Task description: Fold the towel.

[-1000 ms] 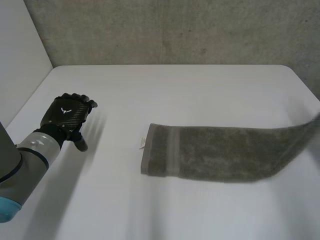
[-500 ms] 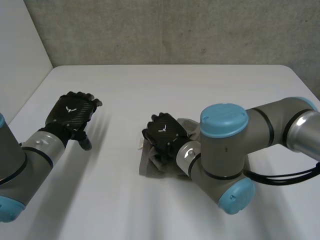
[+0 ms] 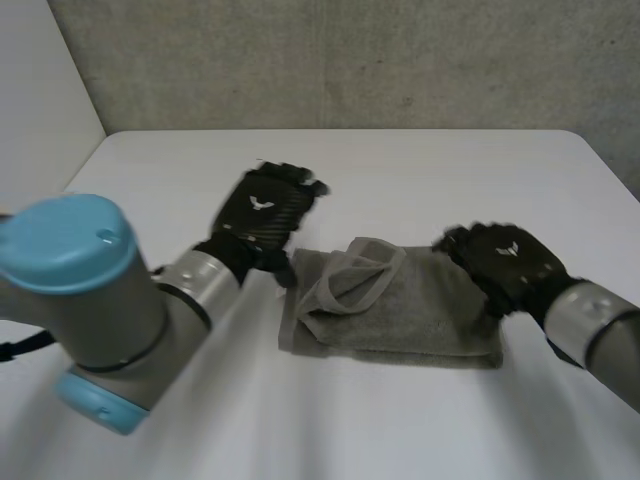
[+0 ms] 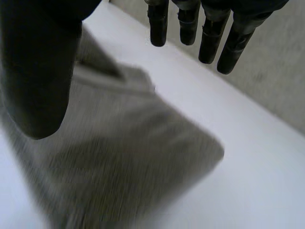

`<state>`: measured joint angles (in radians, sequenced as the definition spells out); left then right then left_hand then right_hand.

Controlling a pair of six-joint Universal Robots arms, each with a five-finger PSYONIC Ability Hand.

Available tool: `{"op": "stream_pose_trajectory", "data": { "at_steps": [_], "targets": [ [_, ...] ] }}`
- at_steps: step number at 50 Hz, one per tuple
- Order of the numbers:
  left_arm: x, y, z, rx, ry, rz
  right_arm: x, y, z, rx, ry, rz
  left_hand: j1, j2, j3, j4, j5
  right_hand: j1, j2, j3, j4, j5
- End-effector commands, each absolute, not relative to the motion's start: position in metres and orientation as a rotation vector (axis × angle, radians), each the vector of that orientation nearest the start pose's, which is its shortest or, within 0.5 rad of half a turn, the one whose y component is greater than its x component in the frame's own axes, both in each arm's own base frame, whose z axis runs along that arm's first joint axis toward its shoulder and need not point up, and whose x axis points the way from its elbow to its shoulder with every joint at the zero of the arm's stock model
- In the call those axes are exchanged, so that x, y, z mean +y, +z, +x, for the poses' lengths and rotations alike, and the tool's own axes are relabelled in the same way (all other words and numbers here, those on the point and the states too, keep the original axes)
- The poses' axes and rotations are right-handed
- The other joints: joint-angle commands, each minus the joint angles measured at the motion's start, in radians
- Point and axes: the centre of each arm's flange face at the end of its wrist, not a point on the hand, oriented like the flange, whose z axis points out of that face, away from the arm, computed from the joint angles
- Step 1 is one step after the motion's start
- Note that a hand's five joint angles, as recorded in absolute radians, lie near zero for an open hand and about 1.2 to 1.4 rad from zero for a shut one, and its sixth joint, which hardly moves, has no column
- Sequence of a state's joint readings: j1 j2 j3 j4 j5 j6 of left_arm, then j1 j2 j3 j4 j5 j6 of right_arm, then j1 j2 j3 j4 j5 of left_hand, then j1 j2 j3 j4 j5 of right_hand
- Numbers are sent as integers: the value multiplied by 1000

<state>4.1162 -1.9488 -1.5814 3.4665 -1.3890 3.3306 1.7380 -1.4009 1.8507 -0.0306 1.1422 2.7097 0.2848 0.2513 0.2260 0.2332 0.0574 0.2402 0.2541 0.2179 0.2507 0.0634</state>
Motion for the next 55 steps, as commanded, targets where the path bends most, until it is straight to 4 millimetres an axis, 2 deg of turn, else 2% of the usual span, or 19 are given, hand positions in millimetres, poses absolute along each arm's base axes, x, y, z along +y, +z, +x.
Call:
{"op": "stream_pose_trajectory", "data": {
  "at_steps": [1,2,4,7,8,19,24,26,27,29,32,37,44,51,55],
  "targets": [
    [-204,185,-366,2480,-2336,1323,-240,159,184,2244,-1525,-1072,-63,-29,-51,-59,-10,-66,-80,-43,-76,-63],
    [-204,185,-366,2480,-2336,1324,-240,159,184,2244,-1525,-1072,-63,-29,-51,-59,-10,-66,-80,-43,-76,-63],
    [-201,173,-375,2536,-2270,1358,-240,155,181,2248,-1527,-1073,-63,-29,-51,-59,-10,-66,-80,-43,-76,-63],
    [-202,162,-380,2557,-2227,1357,-241,136,180,2258,-1505,-1067,-63,-29,-51,-59,-10,-66,-80,-43,-76,-63],
    [-202,162,-380,2557,-2227,1357,-241,136,180,2258,-1505,-1067,-63,-29,-51,-59,-10,-66,-80,-43,-76,-63],
    [-225,137,-385,2546,-2177,1230,-244,122,180,2267,-1508,-1063,-63,-29,-51,-59,-10,-20,-34,-43,-76,-18],
    [-240,133,-377,2524,-2162,1109,-243,122,185,2257,-1524,-1083,-65,-32,-51,-59,-13,6,-8,-43,-76,9],
    [-260,134,-362,2490,-2163,961,-242,121,187,2252,-1530,-1091,-65,-32,-51,-59,-13,18,4,-43,-76,20],
    [-260,134,-362,2490,-2163,960,-242,121,187,2251,-1539,-1097,-65,-32,-51,-59,-13,35,22,-43,-76,38],
    [-273,135,-349,2470,-2155,859,-241,120,188,2256,-1542,-1096,-63,-29,-51,-59,-10,47,33,-43,-76,50],
    [-273,133,-345,2479,-2140,845,-240,119,188,2260,-1546,-1098,-65,-32,-51,-59,-13,62,48,-43,-76,64],
    [-259,129,-336,2511,-2083,861,-241,118,187,2251,-1579,-1099,-68,-35,-51,-59,-15,124,110,-43,-76,126],
    [-251,127,-332,2529,-2057,875,-245,118,185,2264,-1607,-1039,-71,-38,-51,-59,-18,221,207,-43,-76,223],
    [-236,126,-335,2544,-2039,921,-244,117,186,2264,-1607,-1030,-77,-44,-51,-59,-24,232,218,-43,-76,235],
    [-221,131,-340,2545,-2054,972,-245,117,186,2258,-1622,-1031,-83,-49,-51,-59,-30,282,268,-43,-76,284]
  ]
}}
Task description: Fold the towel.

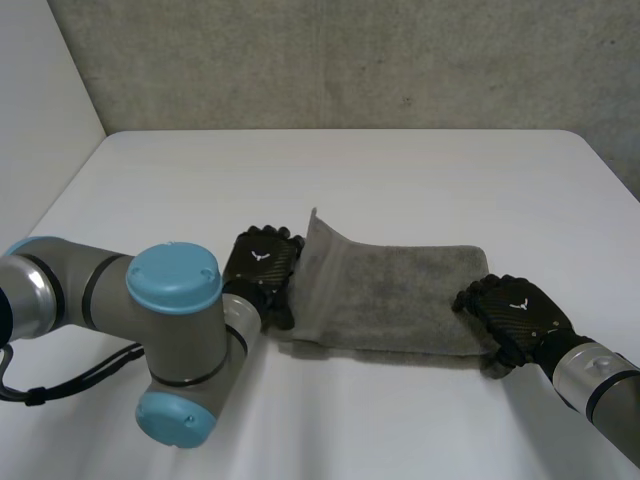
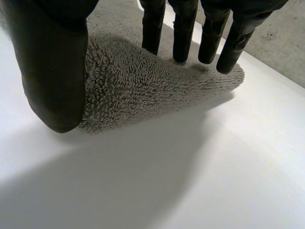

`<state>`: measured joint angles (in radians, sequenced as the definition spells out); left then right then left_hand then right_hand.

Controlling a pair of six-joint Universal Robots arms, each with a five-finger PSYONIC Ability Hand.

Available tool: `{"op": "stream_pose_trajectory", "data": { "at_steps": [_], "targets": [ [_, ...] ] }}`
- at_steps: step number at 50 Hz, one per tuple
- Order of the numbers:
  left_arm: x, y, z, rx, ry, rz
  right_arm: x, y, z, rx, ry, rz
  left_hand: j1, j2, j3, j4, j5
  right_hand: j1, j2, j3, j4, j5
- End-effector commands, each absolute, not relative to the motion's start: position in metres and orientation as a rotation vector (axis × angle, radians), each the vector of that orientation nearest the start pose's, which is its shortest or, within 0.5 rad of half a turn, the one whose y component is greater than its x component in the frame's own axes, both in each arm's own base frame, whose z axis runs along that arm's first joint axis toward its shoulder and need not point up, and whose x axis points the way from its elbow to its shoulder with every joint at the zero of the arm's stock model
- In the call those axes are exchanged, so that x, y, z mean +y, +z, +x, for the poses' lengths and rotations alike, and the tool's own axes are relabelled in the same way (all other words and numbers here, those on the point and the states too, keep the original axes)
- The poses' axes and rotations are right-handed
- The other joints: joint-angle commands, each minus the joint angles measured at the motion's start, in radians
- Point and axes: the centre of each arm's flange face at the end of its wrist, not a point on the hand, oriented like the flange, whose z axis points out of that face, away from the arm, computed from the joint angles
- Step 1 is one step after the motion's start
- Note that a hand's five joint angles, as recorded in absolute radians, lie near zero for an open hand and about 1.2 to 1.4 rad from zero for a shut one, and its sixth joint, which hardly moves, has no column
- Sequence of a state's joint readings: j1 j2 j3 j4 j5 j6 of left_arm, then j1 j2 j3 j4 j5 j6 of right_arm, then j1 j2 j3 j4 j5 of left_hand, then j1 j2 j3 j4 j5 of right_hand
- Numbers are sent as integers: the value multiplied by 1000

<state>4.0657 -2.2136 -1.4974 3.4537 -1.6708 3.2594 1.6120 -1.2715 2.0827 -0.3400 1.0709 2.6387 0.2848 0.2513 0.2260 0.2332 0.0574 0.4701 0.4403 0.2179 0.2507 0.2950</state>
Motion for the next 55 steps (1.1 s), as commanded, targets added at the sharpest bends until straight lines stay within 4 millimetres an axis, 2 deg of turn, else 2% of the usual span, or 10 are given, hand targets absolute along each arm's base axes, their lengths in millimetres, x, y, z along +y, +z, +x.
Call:
{"op": "stream_pose_trajectory", "data": {
  "at_steps": [1,9,21,23,26,31,42,46,53,55],
  "targets": [
    [-217,131,-341,2546,-2050,985,-245,117,186,2258,-1622,-1031,-83,-50,-51,-59,-30,52,82,-43,-76,53],
    [-211,137,-339,2540,-2060,993,-249,117,180,2285,-1644,-1008,-86,-52,-51,-59,-33,925,955,-43,-76,926],
    [-216,147,-323,2533,-2062,925,-250,127,167,2327,-1666,-958,-92,-58,-51,-59,-39,926,956,-43,-76,927],
    [-219,148,-320,2531,-2060,913,-250,127,166,2332,-1663,-954,-92,-58,-51,-59,-39,851,881,-43,-76,851],
    [-221,148,-315,2534,-2050,891,-251,127,164,2347,-1655,-947,-92,-58,-51,-59,-39,275,305,-43,-76,276],
    [-222,149,-308,2536,-2039,868,-250,126,164,2354,-1643,-942,-95,-61,-51,-59,-42,179,208,-43,-76,179],
    [-221,154,-299,2533,-2039,838,-250,123,155,2385,-1629,-915,-95,-61,-51,-59,-42,408,437,-43,-76,408],
    [-224,156,-296,2530,-2043,817,-254,125,153,2363,-1642,-916,-95,-61,-51,-59,-42,896,926,-43,-76,897],
    [-225,164,-292,2516,-2068,796,-262,134,149,2347,-1687,-916,-95,-61,-51,-59,-42,926,956,-43,-76,927],
    [-227,169,-288,2503,-2083,771,-265,153,150,2325,-1724,-929,-95,-61,-51,-59,-42,926,956,-43,-76,927]
  ]
}}
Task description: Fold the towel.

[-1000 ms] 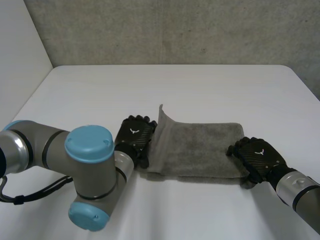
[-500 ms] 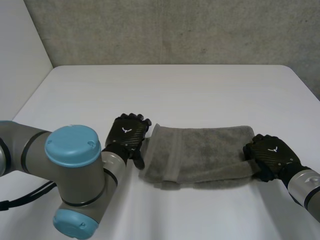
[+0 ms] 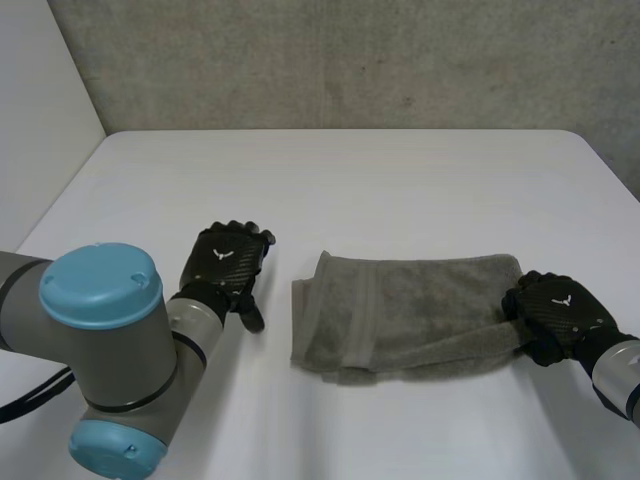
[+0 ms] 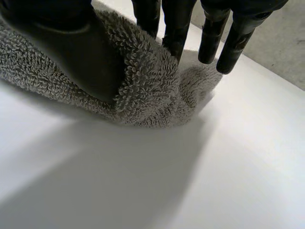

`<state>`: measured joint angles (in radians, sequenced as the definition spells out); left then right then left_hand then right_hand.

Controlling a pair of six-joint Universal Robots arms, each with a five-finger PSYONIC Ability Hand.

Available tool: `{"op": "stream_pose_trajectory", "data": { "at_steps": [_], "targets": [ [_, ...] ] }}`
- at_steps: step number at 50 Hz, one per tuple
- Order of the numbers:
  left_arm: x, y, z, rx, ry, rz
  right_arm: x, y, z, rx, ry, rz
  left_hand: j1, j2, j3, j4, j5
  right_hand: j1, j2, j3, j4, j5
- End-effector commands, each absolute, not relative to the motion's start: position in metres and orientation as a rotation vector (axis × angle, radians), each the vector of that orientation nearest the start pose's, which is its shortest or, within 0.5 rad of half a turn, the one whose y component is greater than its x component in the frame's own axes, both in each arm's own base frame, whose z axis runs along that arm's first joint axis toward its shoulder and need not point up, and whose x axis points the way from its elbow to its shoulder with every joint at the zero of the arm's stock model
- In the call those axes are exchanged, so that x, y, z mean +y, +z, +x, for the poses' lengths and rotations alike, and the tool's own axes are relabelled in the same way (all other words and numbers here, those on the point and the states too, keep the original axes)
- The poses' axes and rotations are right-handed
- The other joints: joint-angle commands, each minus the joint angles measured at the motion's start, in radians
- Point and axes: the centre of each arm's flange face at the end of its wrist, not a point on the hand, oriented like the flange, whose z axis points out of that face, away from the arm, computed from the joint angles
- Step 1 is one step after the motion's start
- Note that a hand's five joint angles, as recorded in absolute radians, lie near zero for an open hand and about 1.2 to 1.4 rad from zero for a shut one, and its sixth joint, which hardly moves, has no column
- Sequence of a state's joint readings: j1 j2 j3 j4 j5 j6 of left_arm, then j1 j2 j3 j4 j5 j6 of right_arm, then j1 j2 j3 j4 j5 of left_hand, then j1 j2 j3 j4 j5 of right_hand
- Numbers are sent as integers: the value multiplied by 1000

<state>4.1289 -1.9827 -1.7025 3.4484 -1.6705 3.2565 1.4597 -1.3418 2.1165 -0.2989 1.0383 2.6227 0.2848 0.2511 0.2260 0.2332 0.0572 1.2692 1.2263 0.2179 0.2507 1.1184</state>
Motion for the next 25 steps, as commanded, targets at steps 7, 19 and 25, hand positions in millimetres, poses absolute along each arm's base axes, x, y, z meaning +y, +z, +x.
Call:
{"op": "stream_pose_trajectory", "data": {
  "at_steps": [7,19,25],
  "targets": [
    [-233,178,-283,2477,-2116,731,-258,195,188,2156,-1714,-1061,-95,-61,-51,-59,-42,127,170,-43,-76,103],
    [-243,192,-273,2447,-2168,643,-200,220,307,1764,-1683,-1389,-95,-61,-51,-59,-42,127,170,-43,-76,103],
    [-242,195,-274,2450,-2185,634,-165,181,349,1710,-1516,-1509,-95,-61,-51,-59,-42,127,170,-43,-76,103]
  ]
}}
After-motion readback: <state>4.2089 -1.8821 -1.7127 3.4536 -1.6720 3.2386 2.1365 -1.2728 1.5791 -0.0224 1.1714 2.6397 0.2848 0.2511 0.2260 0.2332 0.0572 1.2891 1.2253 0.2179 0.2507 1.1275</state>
